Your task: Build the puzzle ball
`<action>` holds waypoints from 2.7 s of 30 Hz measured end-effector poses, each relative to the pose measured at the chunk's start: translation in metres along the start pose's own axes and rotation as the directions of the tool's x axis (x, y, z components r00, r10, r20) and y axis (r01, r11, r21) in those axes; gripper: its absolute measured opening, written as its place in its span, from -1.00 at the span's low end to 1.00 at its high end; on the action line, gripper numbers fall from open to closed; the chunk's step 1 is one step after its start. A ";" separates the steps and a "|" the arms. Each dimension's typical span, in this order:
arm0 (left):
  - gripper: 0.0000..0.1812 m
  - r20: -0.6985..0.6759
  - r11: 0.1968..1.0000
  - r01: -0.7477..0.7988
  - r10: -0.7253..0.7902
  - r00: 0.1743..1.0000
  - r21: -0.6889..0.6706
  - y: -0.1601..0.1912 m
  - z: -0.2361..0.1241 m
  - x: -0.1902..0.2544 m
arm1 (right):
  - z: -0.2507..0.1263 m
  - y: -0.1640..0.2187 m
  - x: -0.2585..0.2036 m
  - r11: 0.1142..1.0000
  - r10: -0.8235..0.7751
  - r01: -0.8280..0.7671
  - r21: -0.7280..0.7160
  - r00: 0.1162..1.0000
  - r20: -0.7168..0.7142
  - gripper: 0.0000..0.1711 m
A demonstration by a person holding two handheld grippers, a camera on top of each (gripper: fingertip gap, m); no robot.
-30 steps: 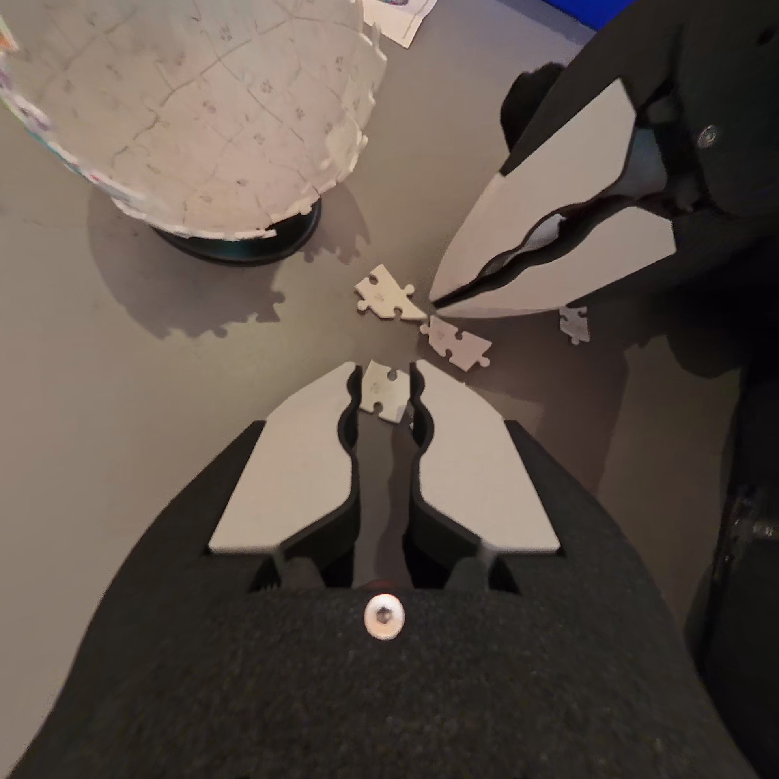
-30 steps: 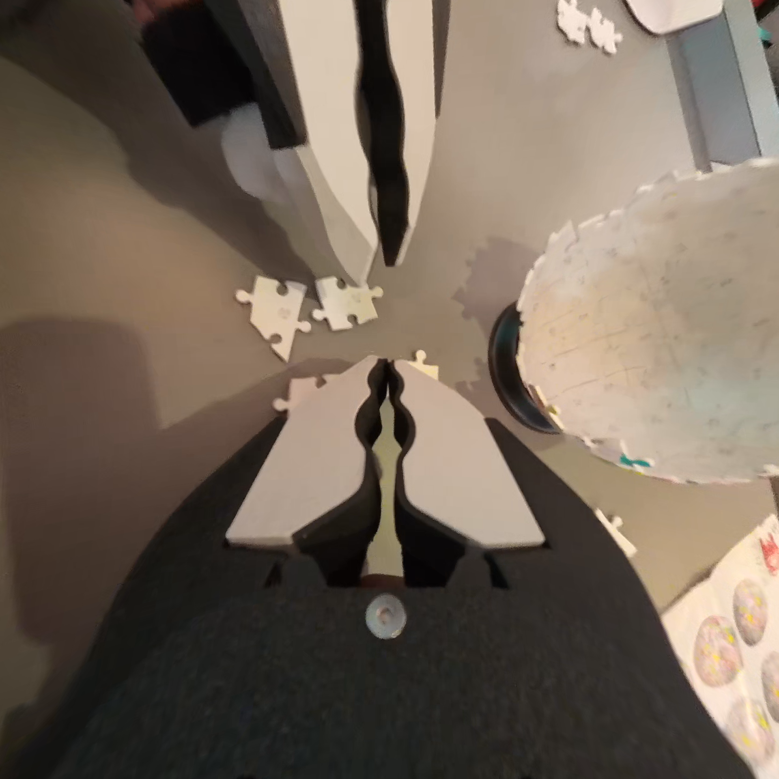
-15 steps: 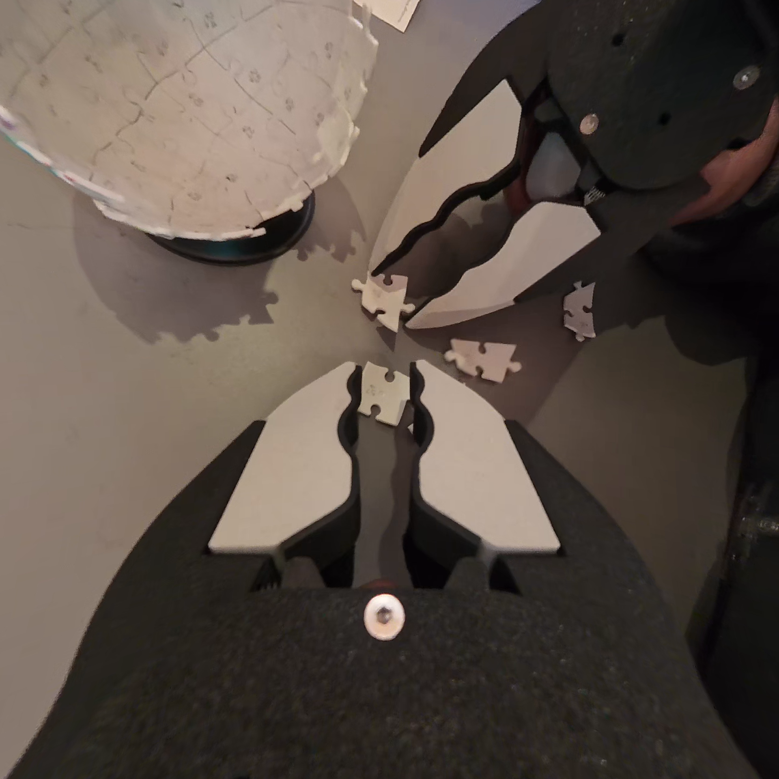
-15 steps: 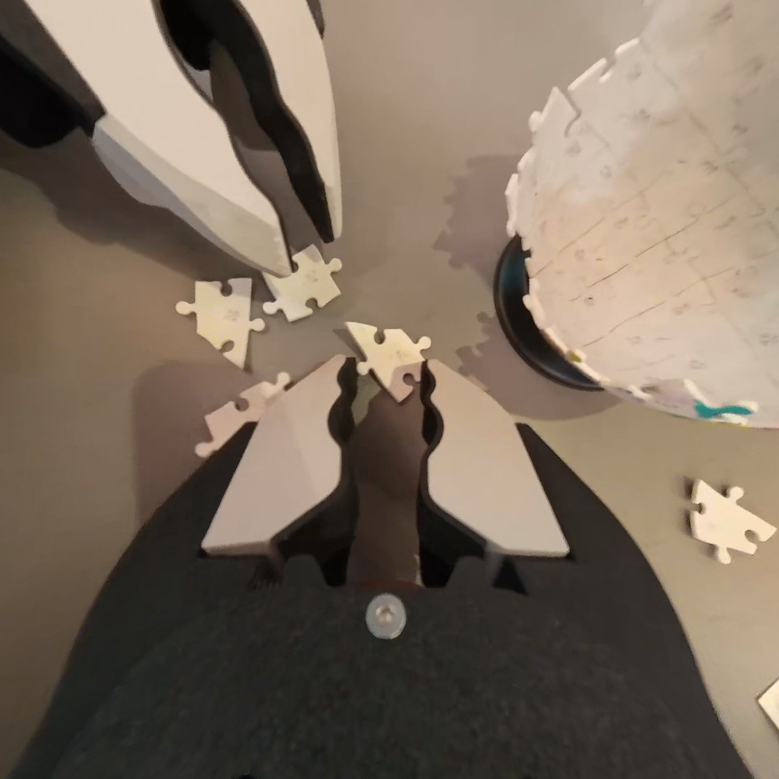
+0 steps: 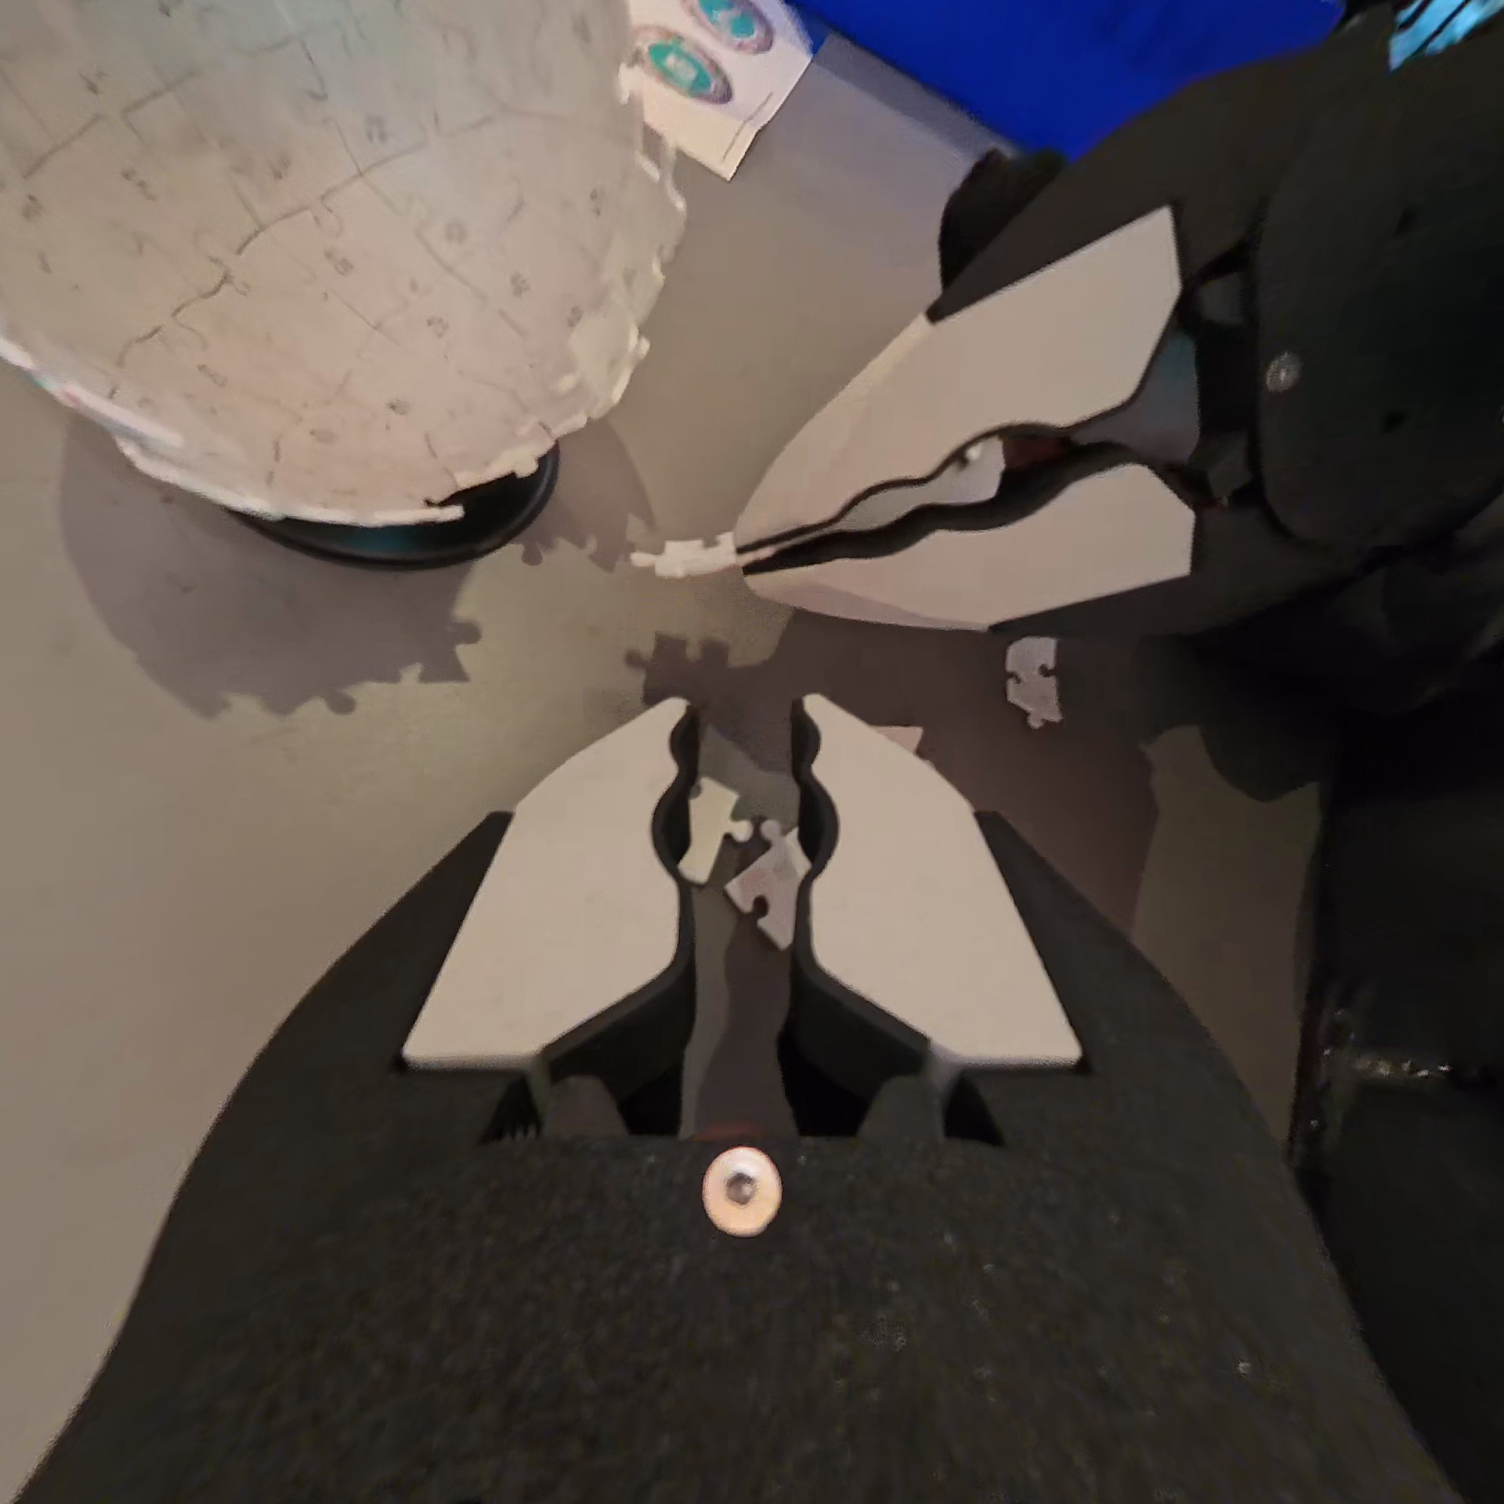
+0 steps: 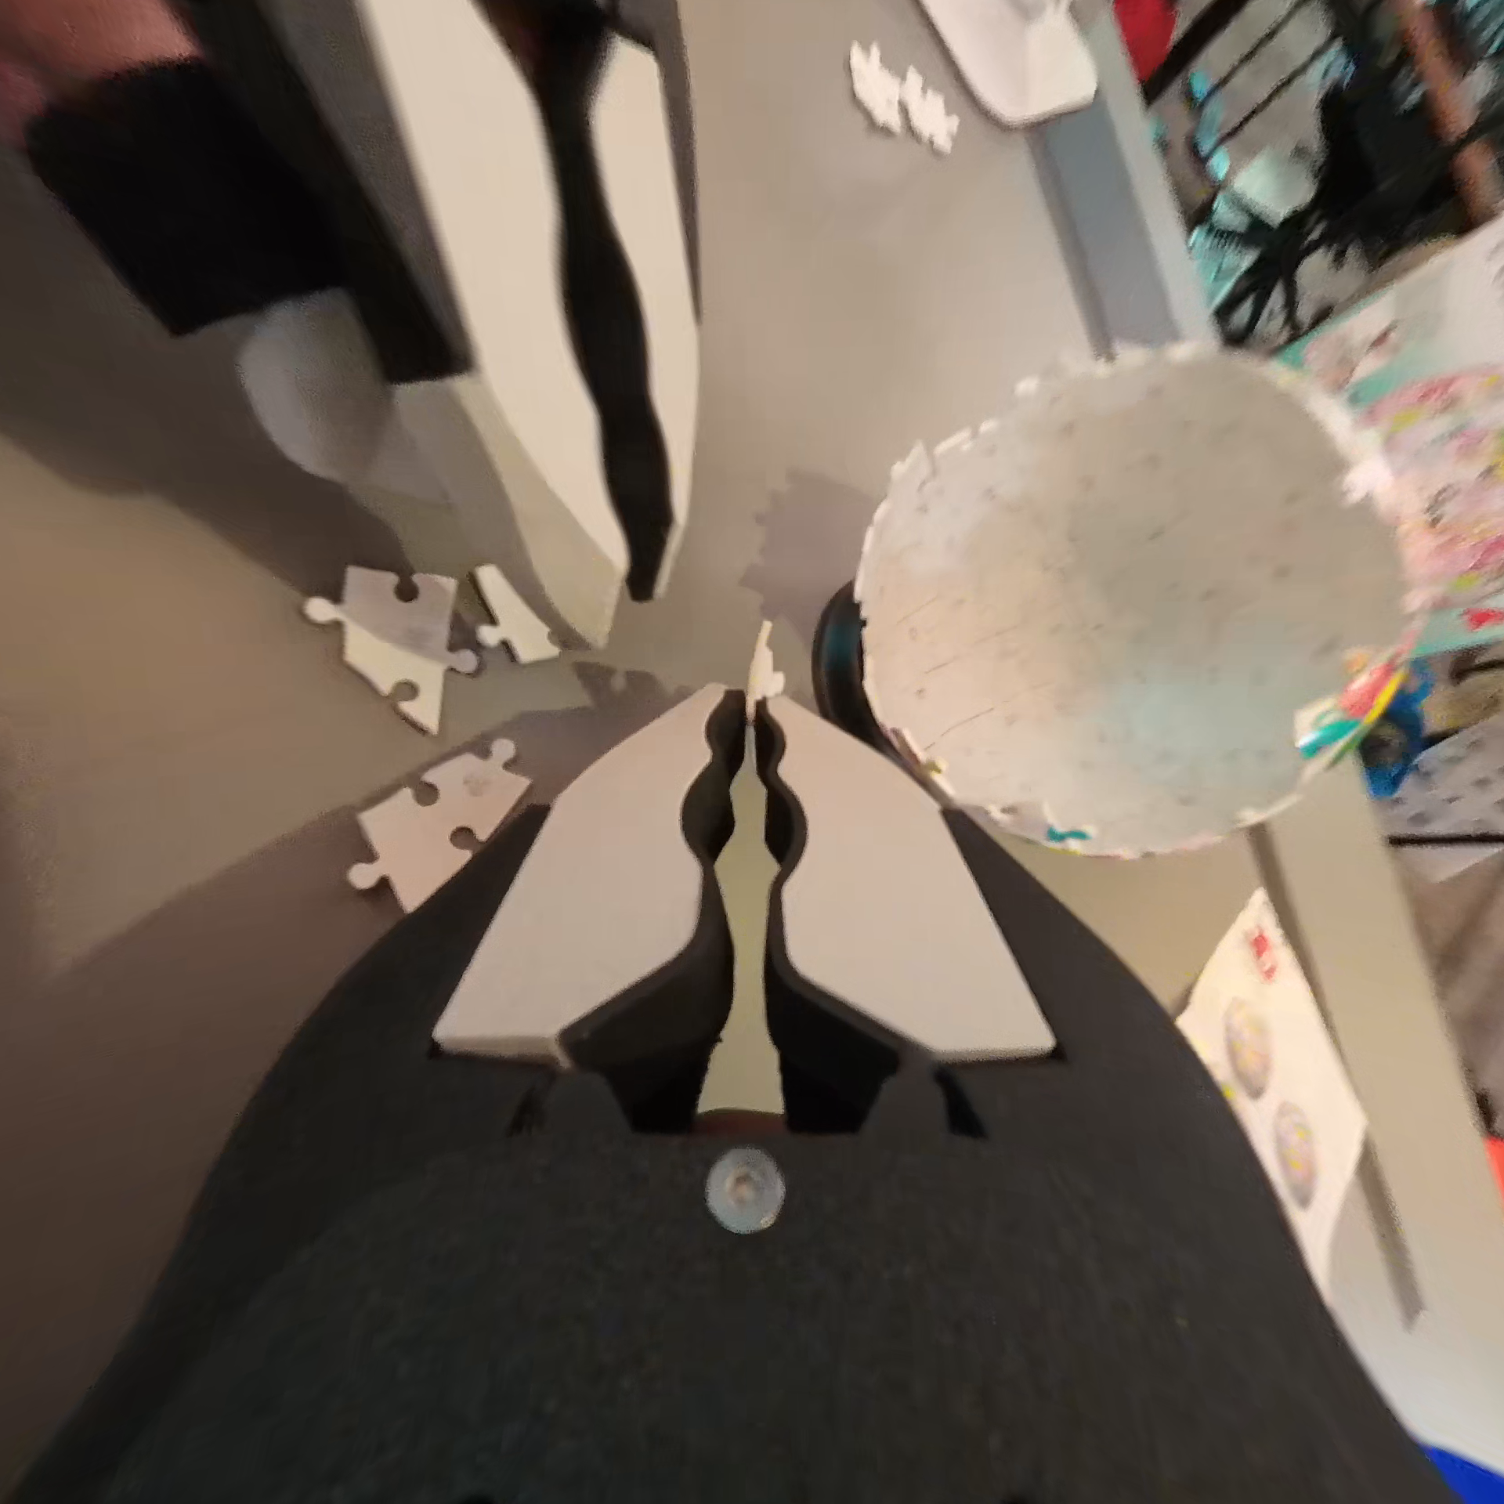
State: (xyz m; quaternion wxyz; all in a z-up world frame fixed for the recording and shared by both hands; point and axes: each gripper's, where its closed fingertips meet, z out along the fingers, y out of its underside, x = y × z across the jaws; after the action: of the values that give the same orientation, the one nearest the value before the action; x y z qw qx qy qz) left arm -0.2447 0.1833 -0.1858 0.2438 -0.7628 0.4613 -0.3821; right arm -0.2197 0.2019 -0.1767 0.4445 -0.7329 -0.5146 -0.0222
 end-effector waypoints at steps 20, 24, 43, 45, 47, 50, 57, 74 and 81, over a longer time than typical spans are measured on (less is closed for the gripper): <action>-0.48 -0.479 0.944 0.251 -0.124 0.869 0.212 -0.038 -0.040 0.038 | -0.031 -0.055 -0.004 0.907 0.052 -0.097 0.410 0.991 0.119 -0.97; -0.44 -0.510 0.934 0.286 -0.143 0.848 0.213 -0.039 -0.045 0.036 | -0.024 -0.051 -0.005 0.933 -0.089 0.074 0.351 0.996 0.026 -0.97; -0.74 -0.437 0.957 0.211 -0.107 0.893 0.197 -0.030 -0.042 0.027 | -0.038 -0.064 -0.018 0.905 -0.277 0.261 0.337 0.961 -0.001 -0.97; -0.75 -0.454 0.955 0.217 -0.106 0.885 0.200 -0.030 -0.045 0.027 | -0.043 -0.069 -0.018 0.900 -0.249 0.228 0.370 0.968 0.009 -0.98; -0.75 -0.450 0.955 0.217 -0.107 0.887 0.201 -0.031 -0.045 0.028 | -0.043 -0.068 -0.018 0.904 -0.246 0.228 0.361 0.969 0.005 -0.97; -0.75 -0.410 0.962 0.196 -0.104 0.906 0.188 -0.028 -0.041 0.025 | -0.040 -0.064 -0.017 0.905 -0.267 0.257 0.339 0.964 -0.017 -0.97; -0.83 -0.486 0.948 0.229 -0.096 0.869 0.223 -0.034 -0.054 0.029 | -0.042 -0.065 -0.015 0.889 -0.304 0.309 0.338 0.950 -0.068 -0.98; -0.92 -0.461 0.971 0.133 -0.028 0.887 0.196 -0.025 -0.049 0.037 | -0.043 -0.072 -0.023 0.877 -0.289 0.275 0.394 0.957 -0.025 -0.98; -1.00 -0.437 0.967 0.122 -0.012 0.899 0.225 -0.028 -0.054 0.033 | -0.043 -0.065 -0.022 0.891 -0.264 0.244 0.382 0.965 -0.001 -0.96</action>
State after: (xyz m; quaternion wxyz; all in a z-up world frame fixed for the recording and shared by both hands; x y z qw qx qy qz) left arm -0.2646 0.1656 -0.1224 0.2150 -0.6380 0.4259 -0.6044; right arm -0.2622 0.1613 -0.1205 0.5578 -0.5599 -0.6115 0.0383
